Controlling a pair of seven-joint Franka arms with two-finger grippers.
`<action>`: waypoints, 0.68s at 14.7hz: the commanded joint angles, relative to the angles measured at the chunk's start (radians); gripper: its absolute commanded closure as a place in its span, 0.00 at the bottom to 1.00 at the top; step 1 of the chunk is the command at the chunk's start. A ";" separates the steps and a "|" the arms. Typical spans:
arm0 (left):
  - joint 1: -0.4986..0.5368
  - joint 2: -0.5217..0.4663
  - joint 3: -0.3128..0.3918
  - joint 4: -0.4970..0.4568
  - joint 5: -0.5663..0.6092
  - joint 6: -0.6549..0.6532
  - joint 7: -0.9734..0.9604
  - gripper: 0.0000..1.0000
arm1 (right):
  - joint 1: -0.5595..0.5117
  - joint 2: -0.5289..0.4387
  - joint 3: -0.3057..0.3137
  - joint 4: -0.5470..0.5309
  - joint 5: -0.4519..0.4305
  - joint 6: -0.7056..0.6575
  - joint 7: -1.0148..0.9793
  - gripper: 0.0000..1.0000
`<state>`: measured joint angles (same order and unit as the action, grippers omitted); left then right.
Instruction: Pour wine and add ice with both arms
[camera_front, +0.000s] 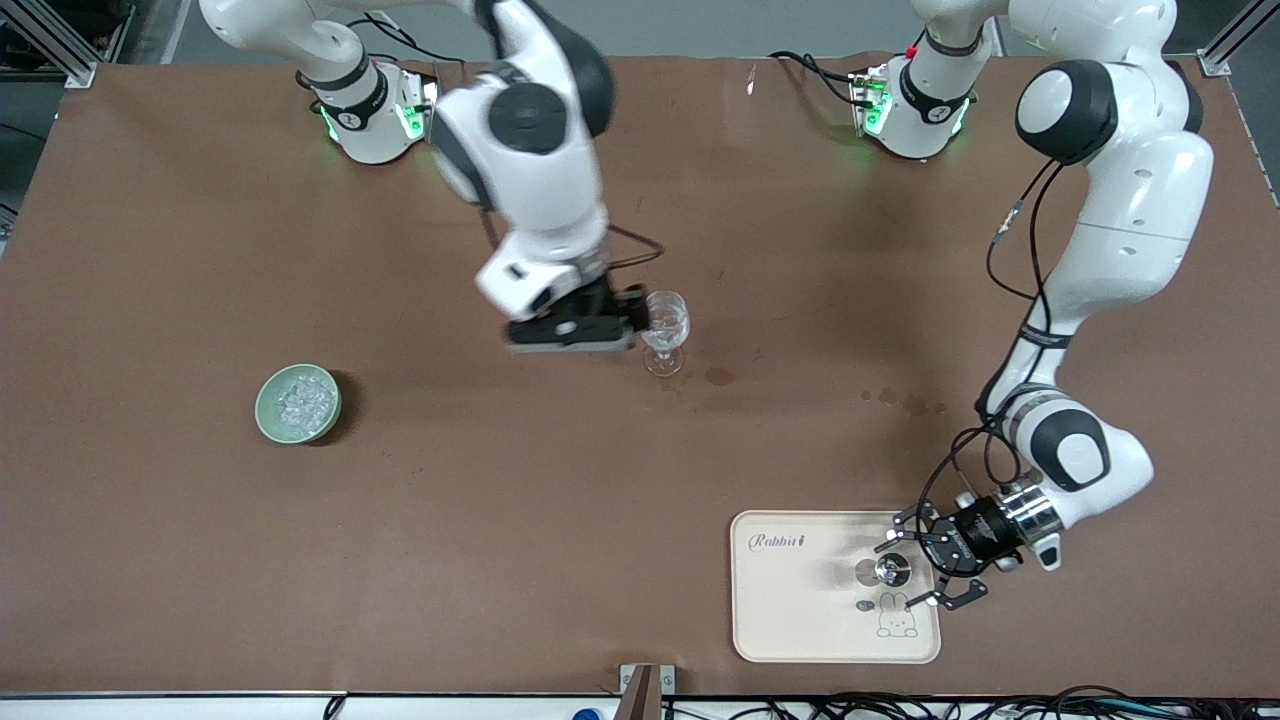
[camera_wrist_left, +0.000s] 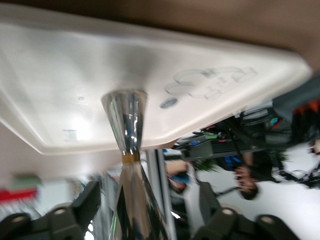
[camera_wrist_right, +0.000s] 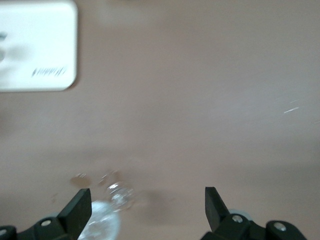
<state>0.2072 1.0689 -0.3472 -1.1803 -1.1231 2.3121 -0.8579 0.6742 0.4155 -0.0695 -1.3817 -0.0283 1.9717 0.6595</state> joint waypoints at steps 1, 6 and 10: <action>0.027 -0.165 0.008 -0.087 0.296 -0.051 -0.035 0.00 | -0.147 -0.079 0.020 -0.045 -0.028 -0.025 -0.114 0.00; 0.069 -0.338 0.005 -0.081 0.822 -0.294 -0.113 0.00 | -0.344 -0.164 0.020 -0.117 -0.045 -0.045 -0.244 0.00; 0.057 -0.498 -0.007 -0.081 1.077 -0.463 0.028 0.00 | -0.455 -0.285 0.020 -0.253 -0.048 -0.045 -0.352 0.00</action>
<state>0.2706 0.6782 -0.3593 -1.1992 -0.1239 1.8998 -0.9054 0.2660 0.2487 -0.0733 -1.4999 -0.0626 1.9165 0.3596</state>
